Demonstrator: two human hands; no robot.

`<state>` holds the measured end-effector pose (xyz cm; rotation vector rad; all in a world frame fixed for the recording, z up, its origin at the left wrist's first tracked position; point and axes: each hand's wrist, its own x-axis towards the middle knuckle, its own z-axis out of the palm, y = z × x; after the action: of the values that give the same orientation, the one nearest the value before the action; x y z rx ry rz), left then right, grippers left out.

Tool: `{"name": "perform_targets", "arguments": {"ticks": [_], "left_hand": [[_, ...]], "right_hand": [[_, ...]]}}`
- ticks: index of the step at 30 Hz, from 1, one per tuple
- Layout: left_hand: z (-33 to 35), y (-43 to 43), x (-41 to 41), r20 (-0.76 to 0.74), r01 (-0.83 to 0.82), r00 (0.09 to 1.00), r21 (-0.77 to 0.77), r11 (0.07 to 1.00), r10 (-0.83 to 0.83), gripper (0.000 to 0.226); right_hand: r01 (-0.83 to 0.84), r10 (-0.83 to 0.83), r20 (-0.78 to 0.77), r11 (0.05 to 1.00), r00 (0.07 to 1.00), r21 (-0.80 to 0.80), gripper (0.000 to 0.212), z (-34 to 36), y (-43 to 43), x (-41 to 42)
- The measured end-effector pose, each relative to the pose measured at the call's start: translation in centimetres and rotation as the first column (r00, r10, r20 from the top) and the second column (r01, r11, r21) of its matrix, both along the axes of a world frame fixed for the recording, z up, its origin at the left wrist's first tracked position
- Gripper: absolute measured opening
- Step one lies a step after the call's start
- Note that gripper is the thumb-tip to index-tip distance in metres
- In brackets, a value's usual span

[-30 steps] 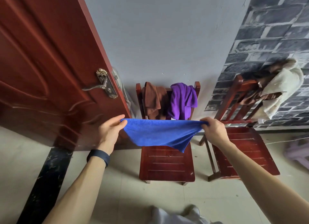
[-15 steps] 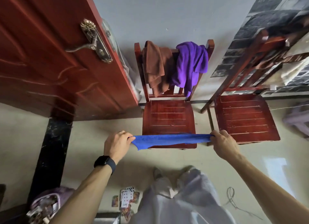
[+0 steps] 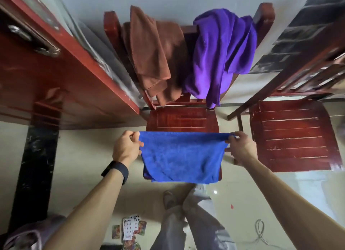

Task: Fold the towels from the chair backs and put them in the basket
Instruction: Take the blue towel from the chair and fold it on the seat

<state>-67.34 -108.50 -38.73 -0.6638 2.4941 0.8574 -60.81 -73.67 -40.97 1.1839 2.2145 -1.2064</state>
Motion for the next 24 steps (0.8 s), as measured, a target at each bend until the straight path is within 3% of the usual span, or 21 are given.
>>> {"name": "perform_targets", "arguments": {"ticks": [5, 9, 10, 12, 14, 17, 19, 24], "left_hand": [[-7.4, 3.1, -4.6, 0.028, -0.323, 0.943, 0.328, 0.888, 0.332, 0.019], [-11.1, 3.7, -6.3, 0.061, -0.388, 0.908, 0.496, 0.776, 0.415, 0.008], [-11.8, 3.6, -6.5, 0.075, -0.381, 0.91, 0.54, 0.75, 0.409, 0.015], [-13.4, 3.1, -6.0, 0.14, -0.369, 0.924, 0.565, 0.738, 0.355, 0.042], [-15.2, 2.4, -3.9, 0.163, -0.293, 0.956, 0.446, 0.846, 0.245, 0.05], [-18.1, 0.4, 1.1, 0.21, -0.092, 0.975, 0.077, 0.993, 0.074, 0.04], [-19.6, -1.0, 4.3, 0.26, -0.006, 0.965, -0.061, 0.998, 0.022, 0.039], [-21.7, -2.5, 7.7, 0.27, 0.066, 0.962, -0.102, 0.993, -0.036, 0.032]], "right_hand": [[0.238, -0.257, -0.101, 0.957, 0.961, -0.164, 0.016, -8.2, -0.2, -5.1], [0.346, -0.399, -0.174, 0.898, 0.9, -0.272, 0.018, -12.5, 0.0, -7.1], [0.337, -0.401, -0.173, 0.889, 0.9, -0.31, 0.024, -13.3, 0.1, -7.3], [0.281, -0.352, -0.124, 0.877, 0.928, -0.389, 0.056, -14.6, 0.2, -6.8], [0.205, -0.227, -0.034, 0.925, 0.973, -0.319, 0.065, -15.4, -0.3, -4.7], [0.113, -0.1, 0.172, 0.991, 0.98, -0.068, 0.039, -16.1, -2.2, 0.6], [0.049, -0.052, 0.28, 0.999, 0.959, 0.016, 0.03, -16.7, -3.7, 4.7], [-0.099, 0.067, 0.404, 0.993, 0.912, 0.058, 0.036, -18.6, -6.2, 11.3]]}}
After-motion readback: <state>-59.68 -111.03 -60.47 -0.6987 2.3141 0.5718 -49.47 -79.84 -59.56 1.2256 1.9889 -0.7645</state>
